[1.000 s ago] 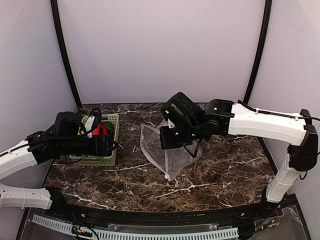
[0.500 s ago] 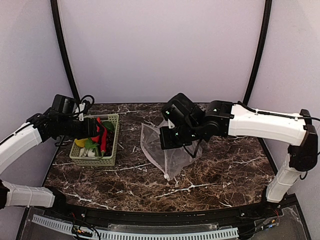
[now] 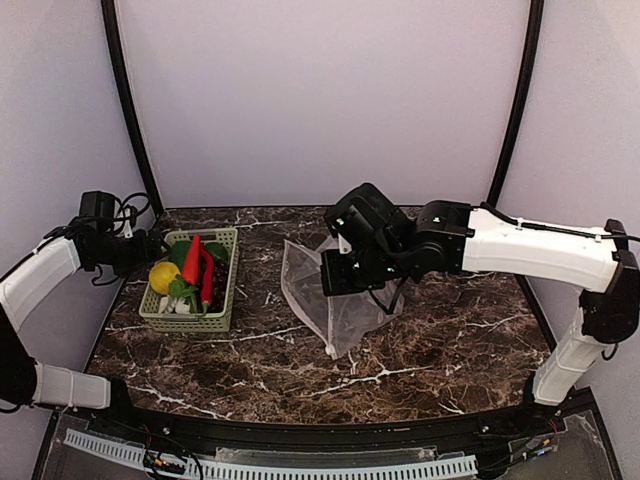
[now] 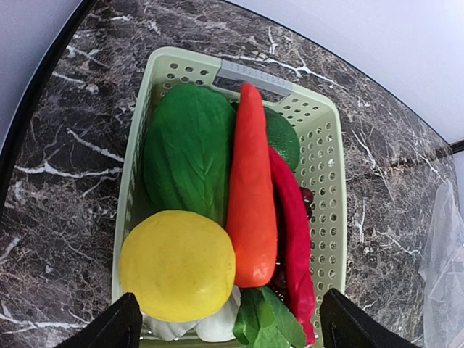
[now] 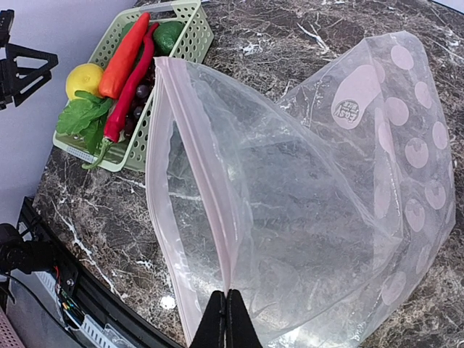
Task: Place the food in the zip-top bag and seal the zipper
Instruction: Pick up the fake fruit from the bin.
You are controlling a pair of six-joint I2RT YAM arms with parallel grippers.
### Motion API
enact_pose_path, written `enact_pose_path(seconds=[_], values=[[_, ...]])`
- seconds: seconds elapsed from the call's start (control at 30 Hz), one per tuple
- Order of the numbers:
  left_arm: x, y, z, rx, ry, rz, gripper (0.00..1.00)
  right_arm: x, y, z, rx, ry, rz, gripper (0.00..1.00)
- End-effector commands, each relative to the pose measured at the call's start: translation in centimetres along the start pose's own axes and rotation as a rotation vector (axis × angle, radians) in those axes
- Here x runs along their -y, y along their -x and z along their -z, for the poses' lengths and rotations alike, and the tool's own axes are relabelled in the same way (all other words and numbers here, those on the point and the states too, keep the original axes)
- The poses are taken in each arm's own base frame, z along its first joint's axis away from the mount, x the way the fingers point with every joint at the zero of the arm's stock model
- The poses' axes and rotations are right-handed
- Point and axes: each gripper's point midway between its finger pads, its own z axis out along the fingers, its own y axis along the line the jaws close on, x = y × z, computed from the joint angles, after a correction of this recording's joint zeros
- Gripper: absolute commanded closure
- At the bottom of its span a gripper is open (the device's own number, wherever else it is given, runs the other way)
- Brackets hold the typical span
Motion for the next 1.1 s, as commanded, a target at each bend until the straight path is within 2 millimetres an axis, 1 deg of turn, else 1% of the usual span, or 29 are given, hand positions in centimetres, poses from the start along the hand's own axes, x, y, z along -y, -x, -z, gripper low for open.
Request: enact_pose_path(seconds=[0.0,0.1,0.23,0.5,0.77,0.9,1.07], values=[[-1.0,-0.8,-1.3,-0.022,-0.009,0.040,0.12,0.1,1.0,0.8,0.044,0.017,-0.007,1.00],[-1.8,-1.2,-2.1,-0.043,0.007,0.074,0.08,0.2,1.0,1.0,0.044,0.018,-0.009,1.00],[-2.7,-1.9,-2.8,-0.055,0.023,0.099,0.06,0.4,1.0,1.2,0.051,0.019,-0.016,1.00],[-3.2,-3.3,-4.2,-0.094,0.004,0.124,0.02,0.3,1.1,1.2,0.052,0.027,-0.013,1.00],[-3.8,-4.3,-4.8,-0.115,0.017,0.131,0.02,-0.1,1.1,1.0,0.048,0.038,-0.007,1.00],[-4.0,-4.5,-5.0,-0.120,0.020,0.132,0.04,-0.2,1.2,0.9,0.047,0.042,-0.006,1.00],[-4.2,-4.6,-5.2,-0.126,0.030,0.129,0.12,-0.4,1.2,0.7,0.044,0.047,-0.004,1.00]])
